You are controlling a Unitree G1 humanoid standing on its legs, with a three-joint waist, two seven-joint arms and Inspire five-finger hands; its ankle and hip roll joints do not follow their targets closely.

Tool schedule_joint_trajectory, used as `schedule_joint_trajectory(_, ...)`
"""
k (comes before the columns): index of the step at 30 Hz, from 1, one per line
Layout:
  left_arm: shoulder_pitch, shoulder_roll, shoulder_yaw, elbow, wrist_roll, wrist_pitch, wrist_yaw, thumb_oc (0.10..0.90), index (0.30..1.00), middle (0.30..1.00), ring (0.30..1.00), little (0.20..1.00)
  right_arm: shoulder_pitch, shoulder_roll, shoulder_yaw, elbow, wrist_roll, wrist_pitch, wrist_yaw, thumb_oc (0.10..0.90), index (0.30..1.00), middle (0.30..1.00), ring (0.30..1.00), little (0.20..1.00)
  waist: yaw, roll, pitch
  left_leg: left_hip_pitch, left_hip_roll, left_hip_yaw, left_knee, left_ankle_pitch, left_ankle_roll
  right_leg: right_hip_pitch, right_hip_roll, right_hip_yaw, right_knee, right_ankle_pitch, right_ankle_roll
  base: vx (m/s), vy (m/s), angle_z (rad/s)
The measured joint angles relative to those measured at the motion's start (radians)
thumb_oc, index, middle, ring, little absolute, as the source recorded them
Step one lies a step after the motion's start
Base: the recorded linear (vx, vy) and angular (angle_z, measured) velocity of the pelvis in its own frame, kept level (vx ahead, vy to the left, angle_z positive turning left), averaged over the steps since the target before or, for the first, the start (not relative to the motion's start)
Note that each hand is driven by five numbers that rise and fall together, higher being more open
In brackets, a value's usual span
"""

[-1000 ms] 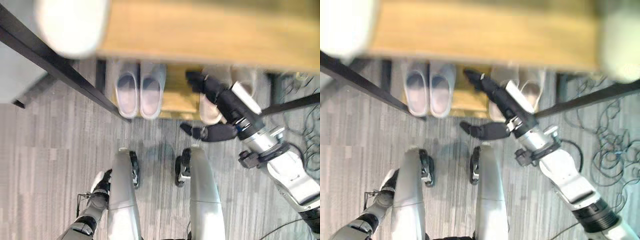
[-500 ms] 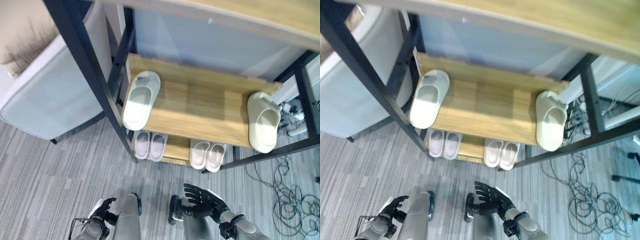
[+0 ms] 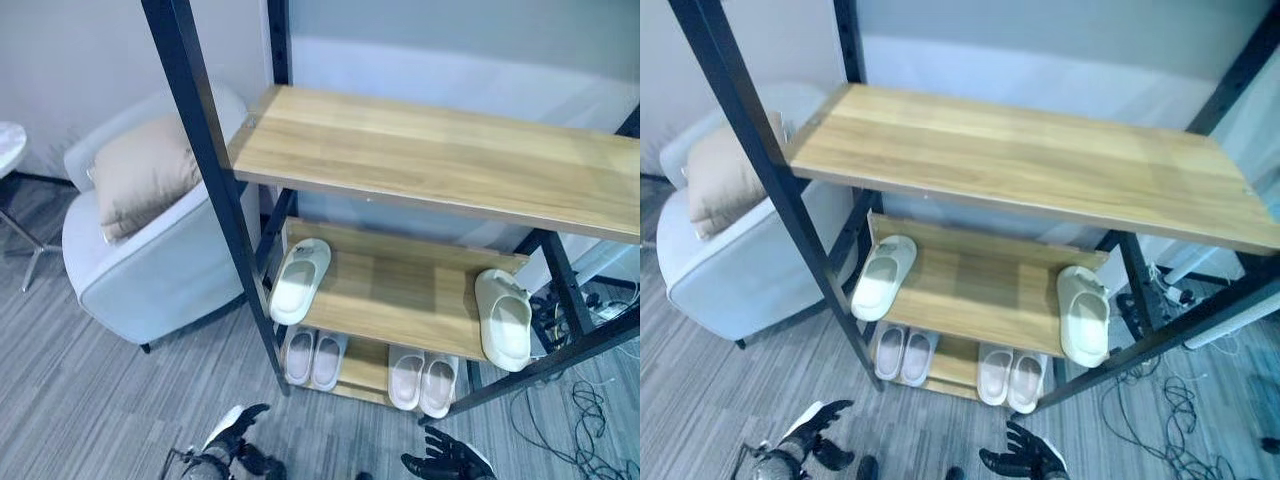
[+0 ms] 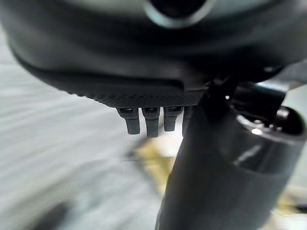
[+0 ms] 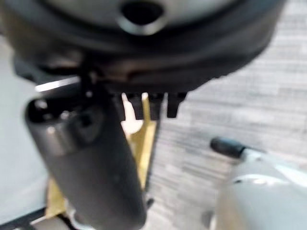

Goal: Arrange the slippers neatly on the shoe rack.

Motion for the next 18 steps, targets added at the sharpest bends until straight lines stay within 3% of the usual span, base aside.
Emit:
schedule_joint_trajectory(8, -0.005, 0.053, -0.024, -0.145, 0.035, -0.006, -0.055, 0.800, 0.900, 0.900, 0.900, 0.900, -0.006, -0.006, 0.014, -0.040, -0.106, -0.014, -0.006, 0.800, 0.900, 0.900, 0.900, 0.900, 0.003, 0.001, 0.001, 0.009, 0.038, -0.006, -0.010, 0.019, -0.030, 0.006, 0.038, 0.003, -0.007, -0.002, 0.002, -0.09, -0.118, -0.01)
schedule_joint_trajectory(12, -0.054, 0.078, -0.074, -0.197, 0.058, 0.007, -0.060, 0.800, 0.900, 0.900, 0.900, 0.900, -0.073, 0.013, 0.039, 0.066, -0.202, -0.018, -0.049, 0.800, 0.900, 0.900, 0.900, 0.900, 0.029, 0.005, 0.066, -0.032, 0.052, -0.015, 0.065, 0.021, -0.054, 0.000, 0.055, 0.005, -0.007, -0.002, -0.026, -0.12, -0.031, 0.04)
schedule_joint_trajectory(13, -0.094, 0.150, -0.160, -0.317, 0.153, 0.053, -0.079, 0.800, 0.900, 0.900, 0.900, 0.900, -0.076, 0.010, 0.017, 0.076, -0.236, -0.017, -0.054, 0.800, 0.900, 0.900, 0.900, 0.900, 0.030, 0.019, 0.091, -0.051, 0.049, -0.012, 0.091, 0.012, -0.061, -0.009, 0.061, 0.000, -0.007, 0.009, -0.050, -0.07, 0.045, 0.04)
schedule_joint_trajectory(14, -0.110, 0.232, -0.209, -0.467, 0.229, 0.029, -0.120, 0.800, 0.900, 0.900, 0.900, 0.900, -0.074, 0.004, 0.000, 0.075, -0.256, -0.016, -0.070, 0.800, 0.900, 0.900, 0.900, 0.900, 0.027, 0.028, 0.102, -0.070, 0.050, -0.009, 0.107, 0.007, -0.064, -0.016, 0.062, 0.000, -0.007, 0.013, -0.051, 0.00, 0.095, 0.00)
schedule_joint_trajectory(15, -0.108, 0.252, -0.199, -0.532, 0.237, 0.012, -0.143, 0.800, 0.900, 0.900, 0.900, 0.900, -0.070, -0.005, -0.015, 0.076, -0.275, -0.014, -0.082, 0.800, 0.900, 0.900, 0.900, 0.900, 0.026, 0.034, 0.110, -0.068, 0.040, 0.000, 0.108, 0.003, -0.060, -0.017, 0.054, 0.001, -0.007, 0.019, -0.050, 0.01, 0.142, -0.10)
schedule_joint_trajectory(18, -0.118, 0.206, -0.179, -0.622, 0.238, 0.003, -0.188, 0.800, 0.900, 0.900, 0.900, 0.900, -0.069, -0.016, -0.033, 0.109, -0.328, 0.005, -0.102, 0.800, 0.900, 0.900, 0.900, 0.900, 0.021, 0.052, 0.108, -0.036, 0.000, -0.006, 0.074, -0.009, -0.040, -0.018, 0.026, 0.029, -0.007, 0.031, -0.034, 0.03, 0.137, -0.23)
